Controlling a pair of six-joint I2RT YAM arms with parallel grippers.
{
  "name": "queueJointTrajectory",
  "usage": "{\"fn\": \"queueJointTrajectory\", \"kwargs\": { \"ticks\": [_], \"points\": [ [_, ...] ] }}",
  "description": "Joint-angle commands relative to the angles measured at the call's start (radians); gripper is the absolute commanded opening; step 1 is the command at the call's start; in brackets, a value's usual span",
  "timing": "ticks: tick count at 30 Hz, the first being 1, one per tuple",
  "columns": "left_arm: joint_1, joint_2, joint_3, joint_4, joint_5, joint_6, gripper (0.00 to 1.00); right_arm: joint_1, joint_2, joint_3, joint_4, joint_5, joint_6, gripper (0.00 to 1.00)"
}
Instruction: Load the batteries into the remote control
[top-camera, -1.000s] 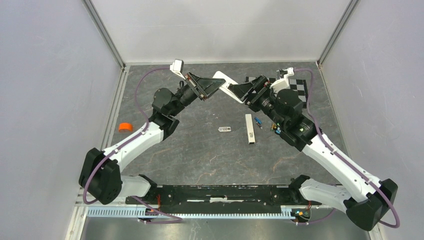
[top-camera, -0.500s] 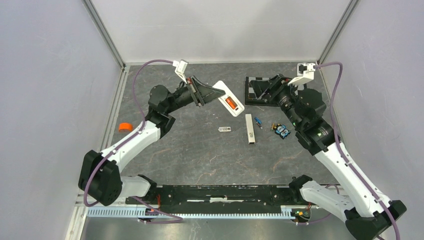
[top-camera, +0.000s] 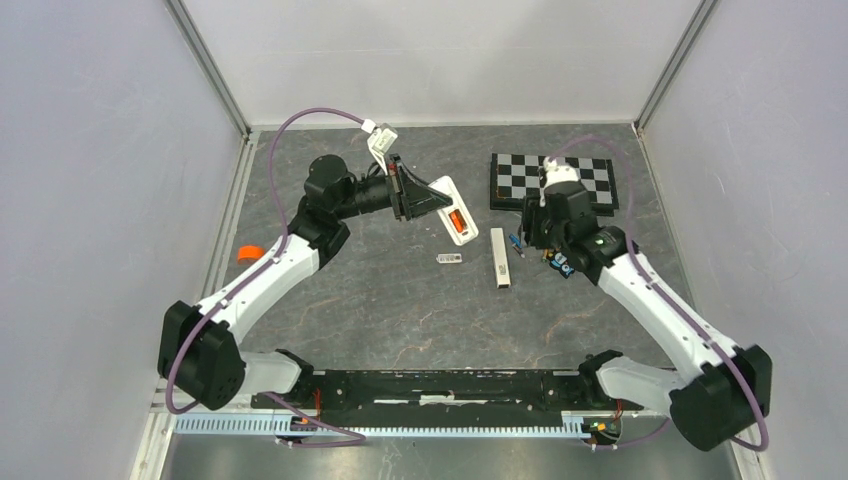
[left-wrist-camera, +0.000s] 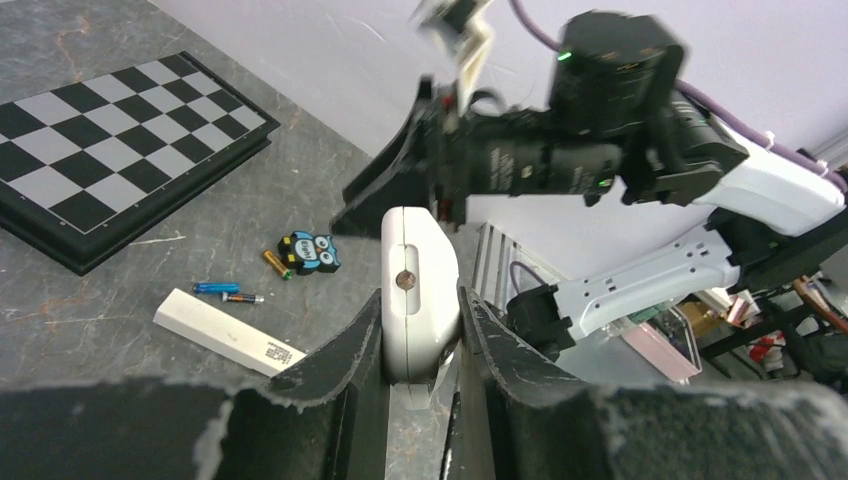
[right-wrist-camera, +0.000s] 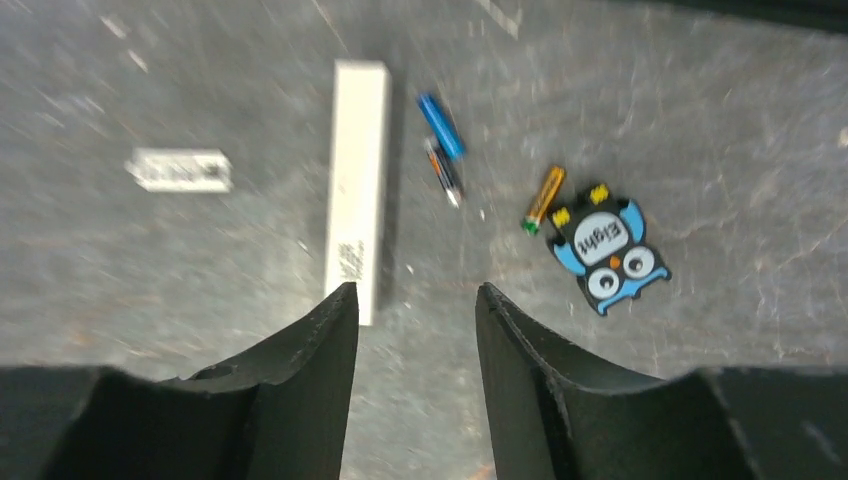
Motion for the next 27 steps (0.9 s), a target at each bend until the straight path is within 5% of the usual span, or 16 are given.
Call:
{"fn": "queueJointTrajectory", "kwargs": {
  "ticks": [1, 16, 27],
  "points": [
    [0.006, 0.045, 0.049, 0.036, 0.008, 0.031, 0.02, -0.018, 0.103, -0.059, -0.023, -0.039, -0.117, 0.48],
    [0.017, 0.179, 0.101, 0.099, -0.076, 0.027, 0.02, -0.094, 0.403, 0.035, 0.104, 0.003, -0.198, 0.55],
    [0.017, 0.137, 0.022, 0.150, -0.116, -0.010, 0.02, -0.170, 0.443, 0.053, 0.138, 0.041, -0.091, 0.44]
  ]
}}
